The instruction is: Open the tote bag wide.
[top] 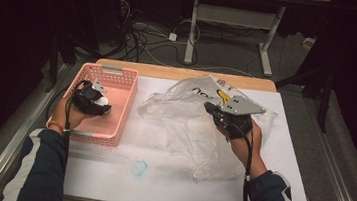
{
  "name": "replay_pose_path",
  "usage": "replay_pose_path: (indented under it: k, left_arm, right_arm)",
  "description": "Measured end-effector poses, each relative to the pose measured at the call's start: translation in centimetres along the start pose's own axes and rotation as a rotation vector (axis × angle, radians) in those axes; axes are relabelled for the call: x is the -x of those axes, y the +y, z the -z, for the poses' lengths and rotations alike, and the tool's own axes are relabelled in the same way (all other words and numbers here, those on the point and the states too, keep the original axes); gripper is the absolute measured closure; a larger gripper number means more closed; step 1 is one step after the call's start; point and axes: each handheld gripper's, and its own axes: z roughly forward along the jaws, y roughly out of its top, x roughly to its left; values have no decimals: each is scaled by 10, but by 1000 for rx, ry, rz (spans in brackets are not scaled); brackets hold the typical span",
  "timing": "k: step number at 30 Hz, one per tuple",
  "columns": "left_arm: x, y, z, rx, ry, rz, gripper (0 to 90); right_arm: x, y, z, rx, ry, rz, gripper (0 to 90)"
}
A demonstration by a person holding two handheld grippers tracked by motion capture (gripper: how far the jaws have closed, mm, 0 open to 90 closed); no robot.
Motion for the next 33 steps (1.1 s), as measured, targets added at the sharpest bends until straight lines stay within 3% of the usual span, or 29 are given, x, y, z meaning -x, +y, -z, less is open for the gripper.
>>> replay_pose_path:
  k: [9,13,20,27,33]
  left_arm:
    - [13,5,20,163,44,-13,484]
    - [21,3,33,251,41,3,484]
    - [42,6,52,340,12,-16,485]
    - [75,17,71,430,-16,-101,485]
    - [105,26,73,476,-48,-169,485]
  right_arm:
    - [2,-4,2,-6,-4,-9,900]
    - [3,-5,3,-7,-11,-8,900]
    - [5,-6,6,-3,-25,4,900]
    - [5,-8,2,-5,-18,-13,900]
    - [4,-10,0,-7,-9,-21,900]
